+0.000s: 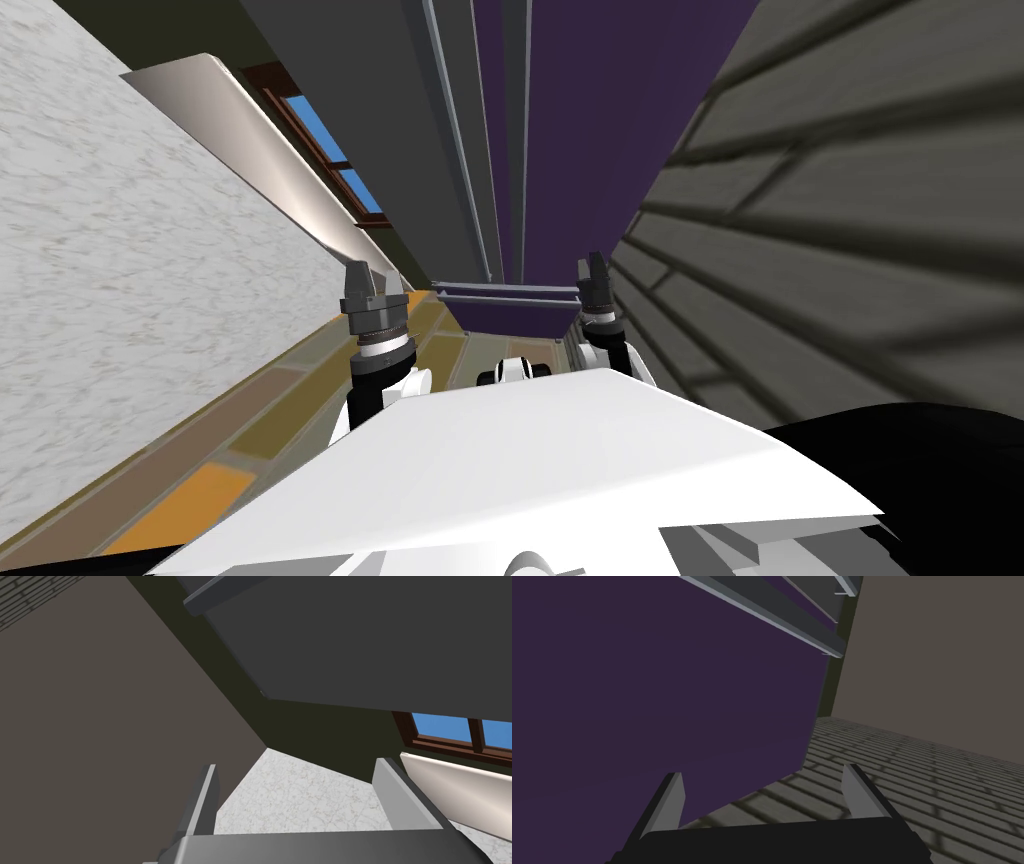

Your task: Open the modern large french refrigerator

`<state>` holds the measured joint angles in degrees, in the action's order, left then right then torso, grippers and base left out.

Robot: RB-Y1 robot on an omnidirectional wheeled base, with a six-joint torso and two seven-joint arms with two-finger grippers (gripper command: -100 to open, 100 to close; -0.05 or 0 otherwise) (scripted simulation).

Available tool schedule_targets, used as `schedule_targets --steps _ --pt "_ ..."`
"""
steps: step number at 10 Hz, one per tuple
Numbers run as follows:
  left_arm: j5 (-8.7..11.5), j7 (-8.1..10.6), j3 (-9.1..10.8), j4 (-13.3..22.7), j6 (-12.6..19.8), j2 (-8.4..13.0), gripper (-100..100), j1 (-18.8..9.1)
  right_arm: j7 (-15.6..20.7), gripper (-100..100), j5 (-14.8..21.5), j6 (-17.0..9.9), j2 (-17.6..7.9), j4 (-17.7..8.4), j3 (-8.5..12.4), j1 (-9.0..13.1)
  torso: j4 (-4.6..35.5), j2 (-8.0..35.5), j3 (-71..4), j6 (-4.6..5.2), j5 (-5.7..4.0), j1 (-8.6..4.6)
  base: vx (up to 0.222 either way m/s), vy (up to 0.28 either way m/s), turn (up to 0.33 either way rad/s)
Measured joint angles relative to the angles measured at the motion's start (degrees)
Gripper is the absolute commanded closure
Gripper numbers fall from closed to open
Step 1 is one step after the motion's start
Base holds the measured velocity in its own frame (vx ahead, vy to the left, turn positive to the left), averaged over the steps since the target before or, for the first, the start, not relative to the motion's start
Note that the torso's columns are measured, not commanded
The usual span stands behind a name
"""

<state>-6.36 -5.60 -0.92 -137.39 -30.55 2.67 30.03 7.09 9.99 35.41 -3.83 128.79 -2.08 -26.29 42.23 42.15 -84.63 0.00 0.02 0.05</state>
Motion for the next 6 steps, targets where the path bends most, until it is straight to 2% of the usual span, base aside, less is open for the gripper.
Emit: schedule_targets --steps 2,6 --pt "0.0 0.00 0.00 0.0 0.0 0.0 0 0.0 1.4 -100 3.2 0.0 -2.3 -0.8 0.9 0.2 0.0 0.1 0.1 0.00 0.02 0.10 0.063 0.139 -0.137" --pt "0.0 0.00 0.00 0.0 0.0 0.0 0 0.0 4.4 -100 9.5 -0.2 -4.7 -2.8 2.6 1.1 0.1 0.2 0.1 0.01 -0.06 -0.20 0.062 0.119 -0.115"
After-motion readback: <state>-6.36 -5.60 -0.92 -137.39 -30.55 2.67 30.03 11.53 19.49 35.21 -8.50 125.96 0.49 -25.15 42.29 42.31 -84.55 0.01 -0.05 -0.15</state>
